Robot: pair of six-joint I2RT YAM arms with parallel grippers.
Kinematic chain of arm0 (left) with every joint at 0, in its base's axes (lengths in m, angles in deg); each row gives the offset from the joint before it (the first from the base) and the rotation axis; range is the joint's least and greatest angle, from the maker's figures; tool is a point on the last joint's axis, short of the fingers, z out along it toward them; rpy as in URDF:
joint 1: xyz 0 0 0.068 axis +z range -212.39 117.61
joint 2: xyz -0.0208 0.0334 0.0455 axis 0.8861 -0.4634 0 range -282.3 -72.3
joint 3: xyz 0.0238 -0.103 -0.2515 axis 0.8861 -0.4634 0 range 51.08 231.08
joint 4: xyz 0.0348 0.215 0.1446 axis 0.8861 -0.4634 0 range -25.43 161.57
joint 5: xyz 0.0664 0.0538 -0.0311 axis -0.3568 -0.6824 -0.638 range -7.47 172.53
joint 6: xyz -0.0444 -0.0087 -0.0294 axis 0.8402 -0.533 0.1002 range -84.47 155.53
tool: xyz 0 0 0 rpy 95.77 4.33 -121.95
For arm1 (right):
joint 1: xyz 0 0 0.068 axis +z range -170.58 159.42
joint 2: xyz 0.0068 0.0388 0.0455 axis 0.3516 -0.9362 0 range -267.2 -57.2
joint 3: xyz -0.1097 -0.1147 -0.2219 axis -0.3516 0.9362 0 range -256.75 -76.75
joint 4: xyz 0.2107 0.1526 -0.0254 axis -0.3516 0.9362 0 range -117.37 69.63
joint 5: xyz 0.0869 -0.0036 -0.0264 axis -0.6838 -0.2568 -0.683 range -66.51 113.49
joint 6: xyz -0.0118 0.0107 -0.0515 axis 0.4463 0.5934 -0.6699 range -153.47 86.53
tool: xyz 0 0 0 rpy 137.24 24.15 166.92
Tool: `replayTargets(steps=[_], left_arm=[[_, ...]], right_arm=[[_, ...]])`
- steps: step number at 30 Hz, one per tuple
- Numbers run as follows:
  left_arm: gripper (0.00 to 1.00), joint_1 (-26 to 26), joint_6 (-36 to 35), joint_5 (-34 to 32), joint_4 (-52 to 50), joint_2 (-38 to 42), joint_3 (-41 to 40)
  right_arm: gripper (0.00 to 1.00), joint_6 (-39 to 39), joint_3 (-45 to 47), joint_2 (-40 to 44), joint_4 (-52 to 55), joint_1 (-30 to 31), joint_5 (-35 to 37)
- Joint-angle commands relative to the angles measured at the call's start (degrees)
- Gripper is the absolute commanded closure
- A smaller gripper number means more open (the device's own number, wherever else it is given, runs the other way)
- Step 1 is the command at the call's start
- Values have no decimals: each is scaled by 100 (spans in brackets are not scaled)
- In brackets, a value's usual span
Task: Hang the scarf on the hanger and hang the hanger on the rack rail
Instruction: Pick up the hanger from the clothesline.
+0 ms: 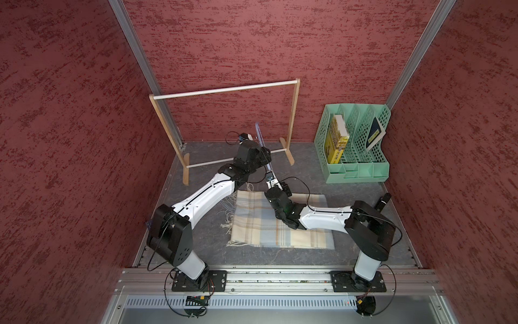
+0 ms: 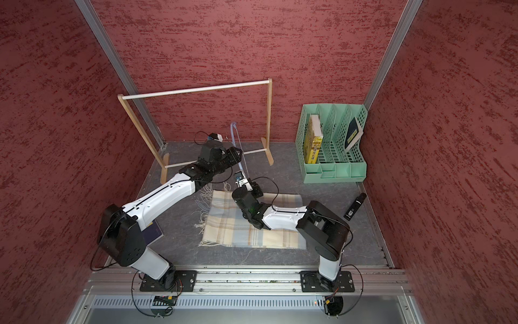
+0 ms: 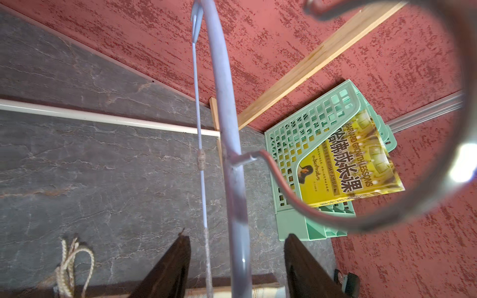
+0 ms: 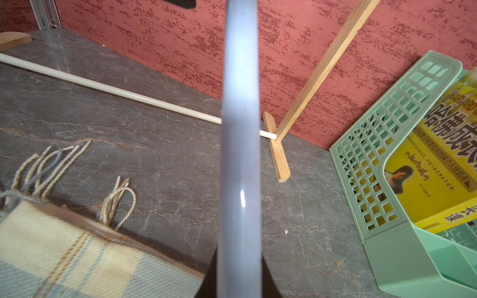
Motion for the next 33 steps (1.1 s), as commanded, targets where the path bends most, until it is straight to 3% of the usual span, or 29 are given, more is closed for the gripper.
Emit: replayTargets(steps=[1, 5, 20, 26, 33], left_arm=[[49, -17, -167, -320, 409, -31, -71], [55, -26, -258, -582, 557, -75, -53], [56, -15, -421, -959, 607, -396, 269], [66, -17, -399, -957, 705, -547, 428], [69, -19, -456, -1101, 624, -564, 558]], right_arm=[[100, 192, -259, 184, -14, 83, -9], [100, 244, -278, 171, 37, 94, -17], [100, 309, -347, 125, 108, 106, -79], [100, 323, -338, 127, 112, 107, -80], [100, 336, -338, 103, 117, 108, -86]])
